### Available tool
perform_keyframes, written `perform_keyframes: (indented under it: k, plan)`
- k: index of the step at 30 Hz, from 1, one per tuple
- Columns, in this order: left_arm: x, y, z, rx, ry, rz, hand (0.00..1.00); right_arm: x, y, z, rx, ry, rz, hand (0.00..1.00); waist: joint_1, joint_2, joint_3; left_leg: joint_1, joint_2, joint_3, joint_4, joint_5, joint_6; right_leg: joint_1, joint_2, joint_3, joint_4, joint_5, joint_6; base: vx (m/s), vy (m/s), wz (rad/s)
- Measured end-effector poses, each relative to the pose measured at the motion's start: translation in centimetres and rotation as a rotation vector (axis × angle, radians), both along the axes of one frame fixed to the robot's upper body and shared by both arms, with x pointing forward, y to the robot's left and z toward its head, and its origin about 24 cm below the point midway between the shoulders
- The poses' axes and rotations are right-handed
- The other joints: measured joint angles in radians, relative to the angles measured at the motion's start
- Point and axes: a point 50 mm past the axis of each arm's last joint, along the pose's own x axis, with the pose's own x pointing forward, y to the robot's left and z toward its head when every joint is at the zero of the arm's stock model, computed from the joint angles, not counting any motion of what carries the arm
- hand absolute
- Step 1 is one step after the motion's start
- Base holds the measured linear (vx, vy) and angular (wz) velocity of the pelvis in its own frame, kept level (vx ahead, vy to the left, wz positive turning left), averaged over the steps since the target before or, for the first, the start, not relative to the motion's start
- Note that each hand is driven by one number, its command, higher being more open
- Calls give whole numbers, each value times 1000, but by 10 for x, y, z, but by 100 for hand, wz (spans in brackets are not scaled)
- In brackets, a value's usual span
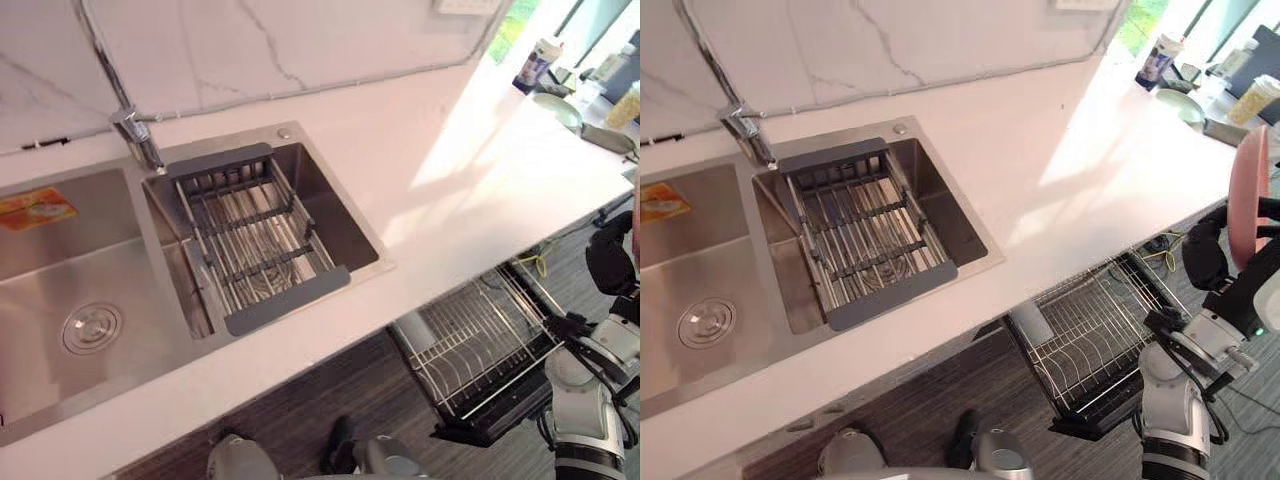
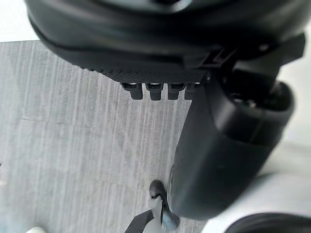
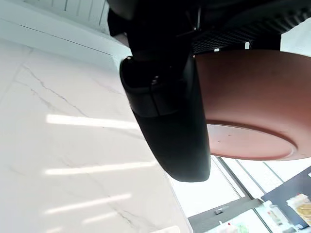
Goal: Walk over to the sink, pick up the cup, carry it to the dishwasher, place the cup inside the dishwasher, then close the dishwasher door
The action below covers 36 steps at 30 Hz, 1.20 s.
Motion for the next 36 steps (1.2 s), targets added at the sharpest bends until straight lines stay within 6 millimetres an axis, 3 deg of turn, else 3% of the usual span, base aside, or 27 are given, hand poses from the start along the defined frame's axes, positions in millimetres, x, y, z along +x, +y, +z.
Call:
perform_keyframes:
  k: [3, 6, 11, 19, 26, 31, 34, 36]
  plan:
    - [-1, -3, -1, -2, 6, -19, 100, -2, 4, -11, 8, 82, 23, 0, 0, 19, -11, 5, -57, -45, -60, 4, -1, 4, 2, 24, -68, 58, -7, -5, 53, -43]
    - [-2, -6, -1, -4, 12, -54, 100, -10, 0, -30, 62, 163, -30, 0, -8, 44, -22, 12, -73, -60, -77, 41, -5, 31, 8, 21, -122, 103, 1, 83, 45, -4]
    - [-3, -8, -2, -7, 15, -74, 100, -15, 2, -55, 142, 271, -39, 0, -8, 61, -23, 52, -103, -75, -103, 43, -4, 89, 4, 23, -200, 138, 20, 83, 69, 1]
    - [-5, -16, -3, -31, 29, -90, 100, -21, 18, -107, 251, 491, 4, 0, 1, 96, -44, 66, -130, -94, -132, 42, -3, 90, -10, 35, -217, 155, 30, 6, 64, -4]
    - [-1, -15, -3, -22, 17, -127, 100, -19, 24, -122, 292, 623, 13, 0, 27, 98, -45, 55, -149, -116, -139, 46, 5, 87, -27, 19, -218, 153, 37, -55, 59, 9]
    - [1, -15, -3, -24, 0, -134, 100, -16, 21, -147, 377, 769, -42, 0, 35, 105, -45, 25, -167, -146, -133, 52, 19, 76, -41, -10, -217, 164, 46, 10, 51, 18]
    - [7, -18, -3, -34, -20, -150, 100, -4, 20, -145, 358, 795, -32, 0, 36, 119, -32, -3, -174, -174, -117, 50, 25, 65, -48, -24, -217, 173, 46, 8, 55, 14]
    - [18, -19, -3, -44, -54, -159, 100, 18, 12, -131, 311, 787, -36, 0, 44, 129, 2, -31, -177, -193, -103, 51, 28, 48, -50, -31, -217, 182, 44, -45, 53, 11]
